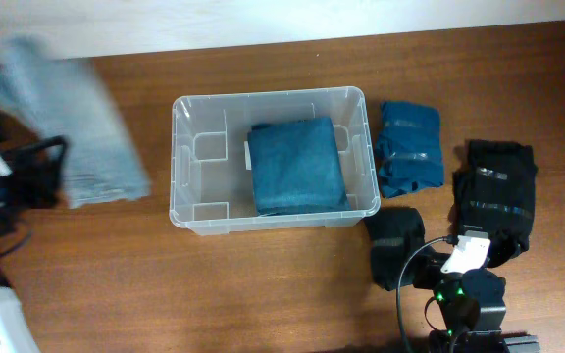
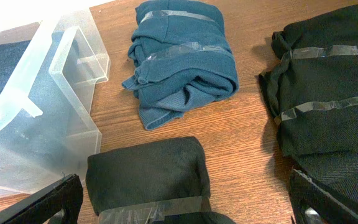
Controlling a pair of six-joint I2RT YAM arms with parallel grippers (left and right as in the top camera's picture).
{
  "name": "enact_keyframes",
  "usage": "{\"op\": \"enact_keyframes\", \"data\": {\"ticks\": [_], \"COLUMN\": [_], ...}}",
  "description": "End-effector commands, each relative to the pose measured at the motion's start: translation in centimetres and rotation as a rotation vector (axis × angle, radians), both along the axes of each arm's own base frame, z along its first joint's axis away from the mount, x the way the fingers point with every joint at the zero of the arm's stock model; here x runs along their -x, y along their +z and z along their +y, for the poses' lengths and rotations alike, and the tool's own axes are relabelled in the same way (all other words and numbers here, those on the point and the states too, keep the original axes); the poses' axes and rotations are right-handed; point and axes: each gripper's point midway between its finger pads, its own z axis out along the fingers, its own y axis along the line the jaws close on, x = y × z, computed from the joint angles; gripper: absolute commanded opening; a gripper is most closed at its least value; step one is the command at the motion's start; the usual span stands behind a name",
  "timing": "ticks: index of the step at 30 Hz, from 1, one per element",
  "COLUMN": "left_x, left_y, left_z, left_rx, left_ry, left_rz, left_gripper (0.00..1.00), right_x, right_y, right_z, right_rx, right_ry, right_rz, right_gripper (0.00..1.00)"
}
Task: Pack container
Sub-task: 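Lift the light-blue jeans with the left gripper into the box's left side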
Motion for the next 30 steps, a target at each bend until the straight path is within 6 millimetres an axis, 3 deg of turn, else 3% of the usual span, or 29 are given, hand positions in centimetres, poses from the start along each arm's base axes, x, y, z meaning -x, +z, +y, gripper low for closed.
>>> {"op": "enact_keyframes", "data": {"ticks": [1, 3, 7, 15, 18, 22, 25, 30], "left_x": [0.7, 0.8, -0.2, -4.8, -6.5, -7.8, -8.5, -8.4], "left_y": [3.0, 3.0, 1.7, -4.5, -8.1, -11.4, -14.0, -15.7], "left_z": [-7.9, -11.5, -16.8, -22.8, -23.3, -23.5, -22.1, -19.5], "left_rx": [0.019, 0.017, -0.003, 0.014, 0.022, -0.002, -0.039, -0.106], "left_ry": [-0.248, -0.368, -0.544, -0.638, -0.559, -0.441, -0.253, -0.089], "left_rz": [-0.095, -0.106, -0.104, 0.042, 0.178, 0.298, 0.411, 0.486], "left_gripper": [0.01, 0.01, 0.01, 0.00, 0.01, 0.01, 0.01, 0.01], "right_x": [0.0, 0.0, 0.0, 0.0, 0.0, 0.0, 0.0, 0.0], "right_y": [-0.1, -0.1, -0.1, -0.1, -0.1, -0.1, -0.1, -0.1], "right_z": [0.1, 0.1, 0.1, 0.1, 0.1, 0.1, 0.1, 0.1], "right_rx": [0.005, 0.005, 0.005, 0.005, 0.005, 0.005, 0.005, 0.005], "right_ry": [0.006, 0.006, 0.006, 0.006, 0.006, 0.006, 0.006, 0.006], "right_rz": [-0.003, -0.003, -0.003, -0.003, -0.003, -0.003, -0.003, -0.003], "right_gripper": [0.98, 0.99, 0.98, 0.98, 0.98, 0.98, 0.98, 0.98]}}
